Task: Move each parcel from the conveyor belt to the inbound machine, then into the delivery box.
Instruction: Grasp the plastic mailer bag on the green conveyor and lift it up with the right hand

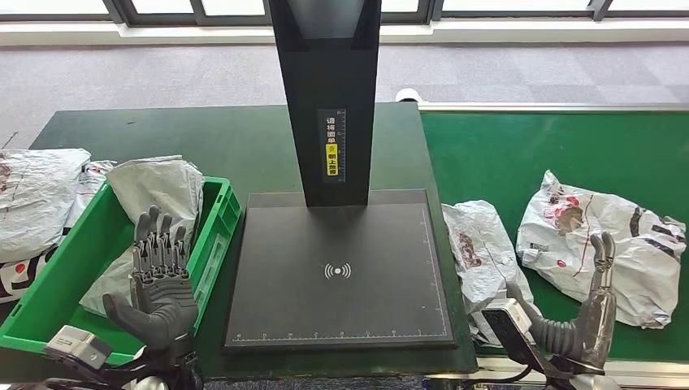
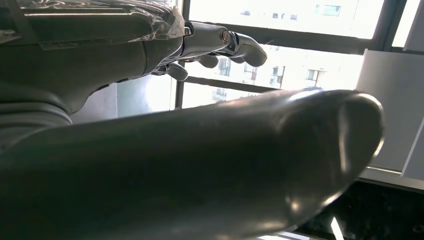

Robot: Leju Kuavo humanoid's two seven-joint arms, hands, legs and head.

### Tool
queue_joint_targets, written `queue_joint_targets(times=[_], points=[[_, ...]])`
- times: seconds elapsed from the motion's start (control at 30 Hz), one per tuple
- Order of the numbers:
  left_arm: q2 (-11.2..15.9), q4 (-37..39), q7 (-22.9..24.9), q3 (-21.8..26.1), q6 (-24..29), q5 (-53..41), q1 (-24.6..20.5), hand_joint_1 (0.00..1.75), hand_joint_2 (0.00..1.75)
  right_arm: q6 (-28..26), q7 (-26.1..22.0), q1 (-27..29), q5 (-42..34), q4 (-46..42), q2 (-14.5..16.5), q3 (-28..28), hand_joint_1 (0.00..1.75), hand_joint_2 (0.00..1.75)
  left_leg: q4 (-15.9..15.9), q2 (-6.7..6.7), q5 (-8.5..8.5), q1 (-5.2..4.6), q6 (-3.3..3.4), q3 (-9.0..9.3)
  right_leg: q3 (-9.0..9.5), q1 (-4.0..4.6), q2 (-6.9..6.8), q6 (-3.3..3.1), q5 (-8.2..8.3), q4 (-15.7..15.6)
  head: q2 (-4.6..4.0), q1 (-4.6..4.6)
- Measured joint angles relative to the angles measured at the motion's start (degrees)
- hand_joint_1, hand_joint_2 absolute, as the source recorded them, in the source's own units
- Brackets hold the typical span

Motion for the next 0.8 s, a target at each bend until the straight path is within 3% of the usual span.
queue_joint_targets(times=[0.3, 0.43, 0.63, 0.8], points=[[0.16, -0.04, 0.00, -0.34, -0.12, -0.34, 0.15, 0.00, 0.00, 0.08, 0.04, -0.02, 0.00, 0.65, 0.21, -0.40, 0.00, 1.75, 0.00, 0.00, 0.00, 0.00, 0.00, 0.00, 0.00, -0.01, 0.00, 0.00, 0.00, 0.00, 0.00, 0.01], [0.38, -0.01, 0.30, -1.64, -2.87, -6.63, -0.14, 0.00, 0.00, 1.45, 1.43, -0.76, 0.63, 1.93, 0.25, -0.88, 0.00, 1.75, 0.00, 0.01, 0.00, -0.01, 0.00, 0.00, 0.00, -0.01, 0.01, 0.00, 0.00, 0.00, 0.00, -0.01], [0.68, 0.03, -1.03, -5.09, -11.16, -9.21, -1.36, 0.00, 0.00, 3.97, 4.68, -4.88, 3.33, 11.38, 0.17, -2.76, 0.00, 1.75, 0.01, 0.03, 0.01, -0.01, 0.01, 0.04, 0.01, -0.01, 0.03, -0.01, 0.04, 0.00, 0.00, 0.00], [0.92, 0.15, -1.19, -6.45, -13.30, -10.96, -2.87, 0.00, 0.00, 6.74, 4.43, -8.13, 1.20, 21.76, 0.01, -5.62, 0.00, 1.75, 0.03, 0.01, 0.06, -0.01, 0.05, 0.04, 0.03, -0.01, 0.00, -0.01, 0.05, 0.00, 0.00, 0.01]])
